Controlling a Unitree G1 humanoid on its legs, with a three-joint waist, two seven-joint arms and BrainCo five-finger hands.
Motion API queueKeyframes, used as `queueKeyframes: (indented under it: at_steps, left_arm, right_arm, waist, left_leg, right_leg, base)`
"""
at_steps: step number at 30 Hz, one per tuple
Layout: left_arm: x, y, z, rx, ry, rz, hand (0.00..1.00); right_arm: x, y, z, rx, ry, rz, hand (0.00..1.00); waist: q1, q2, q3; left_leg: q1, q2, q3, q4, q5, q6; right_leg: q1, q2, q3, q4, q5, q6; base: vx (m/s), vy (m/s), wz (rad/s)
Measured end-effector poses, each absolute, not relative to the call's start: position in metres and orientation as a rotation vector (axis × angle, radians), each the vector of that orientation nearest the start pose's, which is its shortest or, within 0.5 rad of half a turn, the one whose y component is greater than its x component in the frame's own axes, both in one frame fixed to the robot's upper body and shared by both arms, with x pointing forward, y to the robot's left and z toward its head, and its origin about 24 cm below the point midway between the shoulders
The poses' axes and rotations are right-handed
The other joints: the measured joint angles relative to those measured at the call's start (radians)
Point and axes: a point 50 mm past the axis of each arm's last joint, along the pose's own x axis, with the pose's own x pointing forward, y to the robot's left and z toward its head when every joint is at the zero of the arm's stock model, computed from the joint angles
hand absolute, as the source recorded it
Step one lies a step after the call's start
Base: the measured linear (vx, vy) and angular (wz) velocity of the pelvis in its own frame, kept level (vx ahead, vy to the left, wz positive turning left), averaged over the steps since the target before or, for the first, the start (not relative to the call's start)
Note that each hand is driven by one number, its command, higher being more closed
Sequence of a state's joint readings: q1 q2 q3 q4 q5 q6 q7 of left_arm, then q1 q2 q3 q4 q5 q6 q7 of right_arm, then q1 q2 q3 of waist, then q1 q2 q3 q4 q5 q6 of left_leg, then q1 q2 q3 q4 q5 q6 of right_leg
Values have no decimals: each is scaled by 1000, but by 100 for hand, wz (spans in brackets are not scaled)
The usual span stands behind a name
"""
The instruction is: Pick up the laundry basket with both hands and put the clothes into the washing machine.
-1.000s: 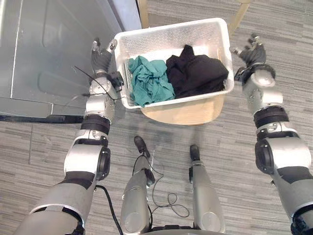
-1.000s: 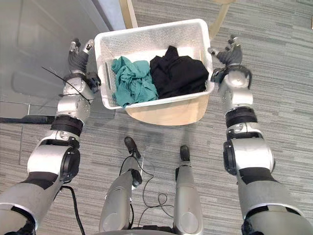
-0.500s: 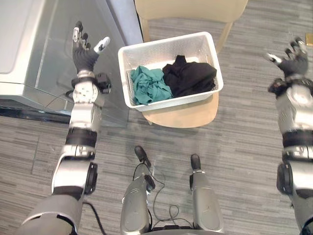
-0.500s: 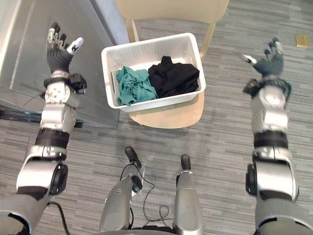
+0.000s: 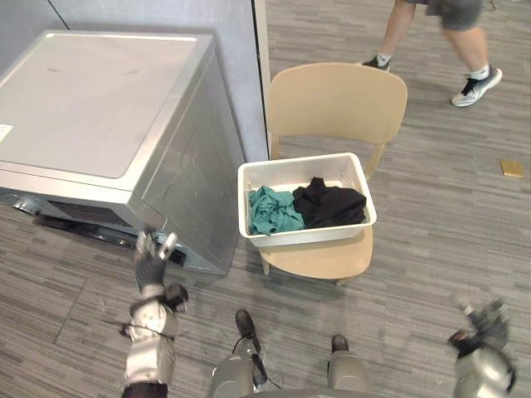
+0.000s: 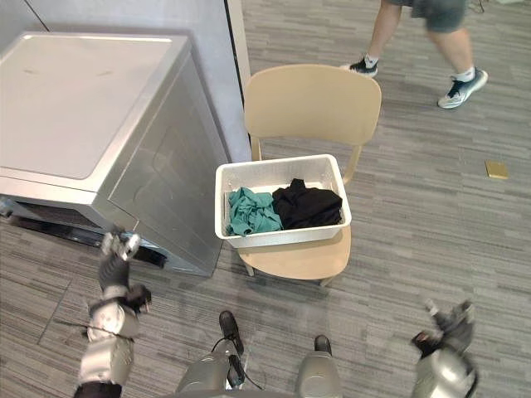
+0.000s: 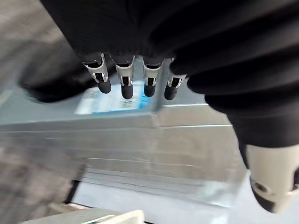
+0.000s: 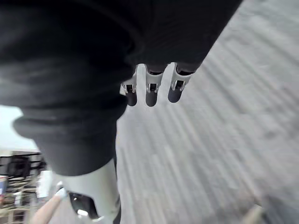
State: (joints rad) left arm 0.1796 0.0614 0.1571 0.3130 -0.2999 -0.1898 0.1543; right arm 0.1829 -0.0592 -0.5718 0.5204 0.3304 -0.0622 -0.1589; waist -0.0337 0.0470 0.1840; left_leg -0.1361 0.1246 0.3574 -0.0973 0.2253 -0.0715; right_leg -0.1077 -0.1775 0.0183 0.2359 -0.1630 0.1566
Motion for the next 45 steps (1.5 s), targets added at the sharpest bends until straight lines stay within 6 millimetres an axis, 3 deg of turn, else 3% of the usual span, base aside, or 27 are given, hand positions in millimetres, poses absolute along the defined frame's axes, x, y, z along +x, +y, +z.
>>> queueKeyframes:
  at_steps: [2, 4, 6, 10, 13, 18, 21, 23, 24, 25, 26, 27, 28, 29, 30, 31, 32, 33, 34, 35, 38, 40, 45]
  left_arm:
    - [149, 201, -100, -238, 561, 452, 0]
    - [124, 185, -129, -248, 750, 446, 0]
    - [102, 186, -146, -255, 880, 491, 0]
    - [66, 193, -164, -319, 1070, 619, 0]
    - [58, 193, -166, -346, 1099, 648, 0]
    - [57, 192, -167, -351, 1099, 648, 0]
    - [62, 194, -164, -367, 1060, 654, 0]
    - [70, 195, -161, -373, 1020, 655, 0]
    - [73, 194, -160, -375, 1010, 651, 0]
    - [79, 196, -159, -365, 997, 642, 0]
    - [80, 200, -158, -356, 986, 648, 0]
    - [81, 209, -156, -342, 973, 663, 0]
    - [79, 214, -156, -349, 969, 692, 0]
    - [74, 214, -157, -363, 981, 717, 0]
    - [66, 212, -159, -361, 1008, 728, 0]
    - [62, 213, -161, -353, 1029, 729, 0]
    - [64, 210, -163, -343, 1047, 695, 0]
    - [66, 206, -164, -348, 1054, 682, 0]
    - [67, 205, -164, -336, 1063, 666, 0]
    - [63, 210, -165, -307, 1083, 660, 0]
    - [47, 215, -167, -265, 1139, 655, 0]
    - [35, 214, -168, -224, 1180, 625, 0]
    - [45, 216, -167, -153, 1174, 541, 0]
  right_arm:
    - [94, -258, -122, 395, 702, -832, 0]
    - [82, -231, -141, 452, 827, -777, 0]
    - [74, -216, -153, 493, 915, -740, 0]
    - [63, -215, -163, 485, 1036, -702, 0]
    - [53, -216, -167, 498, 1084, -729, 0]
    - [56, -216, -168, 488, 1099, -705, 0]
    - [65, -218, -166, 382, 1111, -596, 0]
    - [71, -218, -164, 321, 1111, -534, 0]
    - [78, -218, -163, 308, 1095, -519, 0]
    - [84, -212, -162, 322, 1077, -511, 0]
    - [85, -211, -162, 323, 1073, -515, 0]
    - [93, -208, -161, 324, 1056, -509, 0]
    - [99, -206, -159, 322, 1041, -497, 0]
    - [100, -206, -159, 314, 1036, -488, 0]
    - [101, -204, -158, 318, 1031, -484, 0]
    - [100, -203, -159, 328, 1034, -490, 0]
    - [96, -204, -160, 349, 1034, -521, 0]
    - [96, -209, -159, 353, 1026, -545, 0]
    - [95, -210, -160, 374, 1032, -566, 0]
    - [91, -208, -163, 394, 1060, -576, 0]
    - [91, -205, -165, 402, 1085, -572, 0]
    - [97, -204, -163, 394, 1073, -549, 0]
    - [108, -202, -161, 358, 1064, -492, 0]
  waist:
    - [6, 5, -41]
    - [20, 7, -61]
    - [25, 6, -90]
    - [32, -3, -114]
    - [48, -2, -127]
    - [48, -6, -125]
    - [50, -14, -125]
    - [51, -9, -123]
    - [54, 8, -114]
    - [50, -22, -108]
    - [53, -34, -107]
    - [56, -70, -89]
    - [56, -87, -73]
    - [56, -82, -71]
    - [50, -66, -69]
    - [48, -56, -73]
    - [41, -38, -80]
    - [40, -22, -86]
    - [32, -34, -87]
    - [19, -41, -85]
    - [25, -42, -86]
    - [26, -36, -87]
    - [21, -37, -85]
  left_leg:
    - [20, 2, 1, -5, -9, 1]
    - [39, 3, 5, -5, -17, 0]
    - [46, 2, 6, -6, -21, -2]
    - [85, -5, 8, -6, -26, 2]
    - [99, -11, -13, -6, -26, 2]
    - [104, -40, -137, -6, -26, 2]
    - [37, -58, -274, 18, -15, -7]
    - [-59, -66, -367, 74, -7, -14]
    - [-102, -79, -427, 59, -13, -21]
    - [-119, -87, -432, 17, -81, -42]
    - [-132, -94, -398, 12, -111, 1]
    - [-176, -110, -251, 174, -77, 68]
    - [-188, -101, -150, 381, -100, 94]
    - [-174, -58, -94, 581, -179, 118]
    - [-127, -1, -76, 719, -304, 69]
    - [-84, 37, -76, 762, -342, 56]
    - [-40, 73, -59, 692, -391, 19]
    - [-32, 55, -38, 637, -406, 16]
    - [0, 14, -30, 529, -406, 18]
    - [29, -40, -42, 385, -375, 31]
    - [82, -93, -50, 284, -296, 41]
    - [115, -111, -61, 235, -280, 45]
    - [163, -142, -141, -7, -154, 38]
  right_leg:
    - [30, 0, -7, -20, -1, -2]
    - [52, 0, -8, -32, 0, -3]
    - [62, -1, -9, -33, -2, -5]
    - [109, -4, 0, -50, -2, -6]
    - [135, -7, -18, -47, -6, -3]
    - [167, -13, -62, 17, -62, -9]
    - [142, -11, -140, 110, -107, -22]
    - [84, -11, -222, 201, -149, -31]
    - [57, -8, -287, 239, -169, -47]
    - [50, -29, -356, 227, -160, -71]
    - [40, -53, -390, 222, -148, -77]
    - [29, -113, -432, 218, -112, -73]
    - [36, -147, -456, 205, -90, -76]
    - [50, -153, -469, 180, -70, -75]
    - [81, -151, -494, 152, -51, -65]
    - [91, -152, -513, 144, -42, -59]
    - [87, -158, -553, 146, -29, -41]
    - [81, -156, -566, 143, -20, -35]
    - [78, -157, -563, 111, -16, -22]
    - [92, -135, -538, 20, 10, -20]
    - [162, -122, -497, -95, 91, -41]
    - [186, -124, -490, -119, 118, -18]
    - [153, -117, -537, -134, 132, -1]
  base:
    - [18, -20, 0]
    - [-1, -4, -2]
    - [0, 0, 0]
    - [0, 2, -1]
    - [-20, 1, 18]
    - [-31, -15, 54]
    - [-74, -73, 114]
    - [-83, -103, 136]
    - [-181, -146, 168]
    - [-173, -113, 163]
    - [-177, -88, 138]
    - [-89, -25, 86]
    - [-134, -80, 71]
    - [-147, -61, 52]
    - [-171, 31, 52]
    - [-109, 160, 92]
    - [-81, 198, 92]
    - [-65, 217, 111]
    - [-87, 191, 121]
    - [-84, 165, 111]
    - [-65, 126, 68]
    - [-47, 82, 12]
    - [-127, -39, 16]
